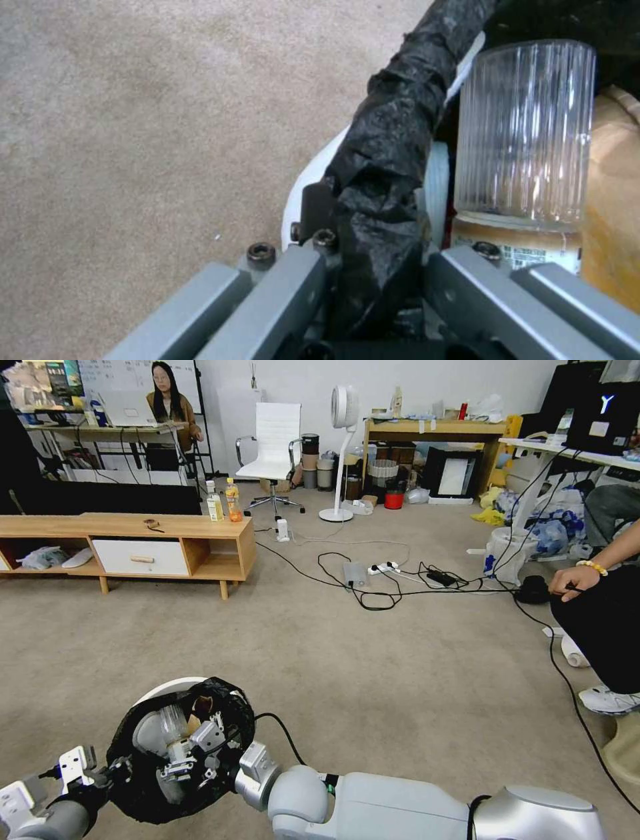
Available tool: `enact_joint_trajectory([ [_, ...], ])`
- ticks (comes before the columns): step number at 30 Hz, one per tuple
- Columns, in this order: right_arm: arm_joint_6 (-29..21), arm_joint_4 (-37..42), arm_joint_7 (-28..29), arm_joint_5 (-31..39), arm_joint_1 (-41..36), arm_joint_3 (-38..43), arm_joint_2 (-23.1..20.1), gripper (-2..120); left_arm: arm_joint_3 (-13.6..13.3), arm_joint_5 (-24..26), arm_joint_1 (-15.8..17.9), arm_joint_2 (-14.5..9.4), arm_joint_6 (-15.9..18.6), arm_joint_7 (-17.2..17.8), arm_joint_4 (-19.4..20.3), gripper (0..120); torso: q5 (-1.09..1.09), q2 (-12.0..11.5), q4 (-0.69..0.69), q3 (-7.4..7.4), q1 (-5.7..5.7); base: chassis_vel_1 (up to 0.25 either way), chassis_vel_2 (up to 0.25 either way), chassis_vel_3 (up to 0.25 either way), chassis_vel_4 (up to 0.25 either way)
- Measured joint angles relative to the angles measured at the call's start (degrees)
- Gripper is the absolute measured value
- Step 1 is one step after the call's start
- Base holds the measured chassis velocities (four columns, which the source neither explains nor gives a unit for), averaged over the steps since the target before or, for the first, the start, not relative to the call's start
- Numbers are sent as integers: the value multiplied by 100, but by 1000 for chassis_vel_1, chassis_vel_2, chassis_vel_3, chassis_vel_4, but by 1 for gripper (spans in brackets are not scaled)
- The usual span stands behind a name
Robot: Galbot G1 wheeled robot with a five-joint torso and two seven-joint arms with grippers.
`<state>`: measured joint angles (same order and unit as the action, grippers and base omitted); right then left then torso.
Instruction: Pick up the trash bin and place the garbage on the floor into it.
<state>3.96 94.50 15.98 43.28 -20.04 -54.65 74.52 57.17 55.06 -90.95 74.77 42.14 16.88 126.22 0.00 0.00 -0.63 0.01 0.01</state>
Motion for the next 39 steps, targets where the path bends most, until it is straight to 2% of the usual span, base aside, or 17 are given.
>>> enact_joint_trajectory([
  [21, -125, 1068, 101, 285, 127, 1060, -395, 100, 3, -10, 20, -49, 0, 0, -103, 1, 0, 0, 0, 0, 0, 0, 0, 0, 0],
  [24, -124, 1238, 96, 319, 66, 1393, -499, 100, 10, -20, 14, -43, 0, 0, -103, 1, 0, 0, 0, 0, 0, 0, 0, 0, 0],
  [29, -118, 1578, 134, 421, -139, 2398, -830, 100, 81, -131, -34, 1, 0, -35, -97, 1, 1, 0, 0, 0, 0, 0, 0, 0, 0],
  [32, -122, 1664, 225, 481, -233, 2675, -956, 100, 112, -191, -57, 32, 0, -59, -71, 1, 1, 0, 0, 0, 0, 0, 0, 0, 0],
  [34, -160, 1832, 390, 601, -463, 3228, -1174, 100, 153, -235, -85, 90, 0, -84, -7, 1, 2, 0, 0, 0, 0, 0, 0, 0, 0],
  [35, -160, 1832, 390, 601, -463, 3228, -1174, 100, 153, -235, -85, 90, 0, -84, -7, 1, 2, 0, 0, 0, 0, 0, 0, 0, 0],
  [37, -265, 2074, 589, 668, -760, 3969, -1412, 100, 207, -297, -128, 182, 0, -118, 75, 1, 2, 0, -4, 0, 0, 0, 0, 0, 0],
  [38, -265, 2074, 589, 668, -760, 3969, -1412, 100, 207, -297, -128, 182, 0, -118, 75, 1, 2, 0, -4, 0, 0, 0, 0, 0, 0],
  [39, -313, 2169, 663, 665, -886, 4309, -1499, 100, 237, -332, -156, 232, 0, -135, 113, 1, 2, 0, 1, 0, 0, 0, 0, 0, 0],
])
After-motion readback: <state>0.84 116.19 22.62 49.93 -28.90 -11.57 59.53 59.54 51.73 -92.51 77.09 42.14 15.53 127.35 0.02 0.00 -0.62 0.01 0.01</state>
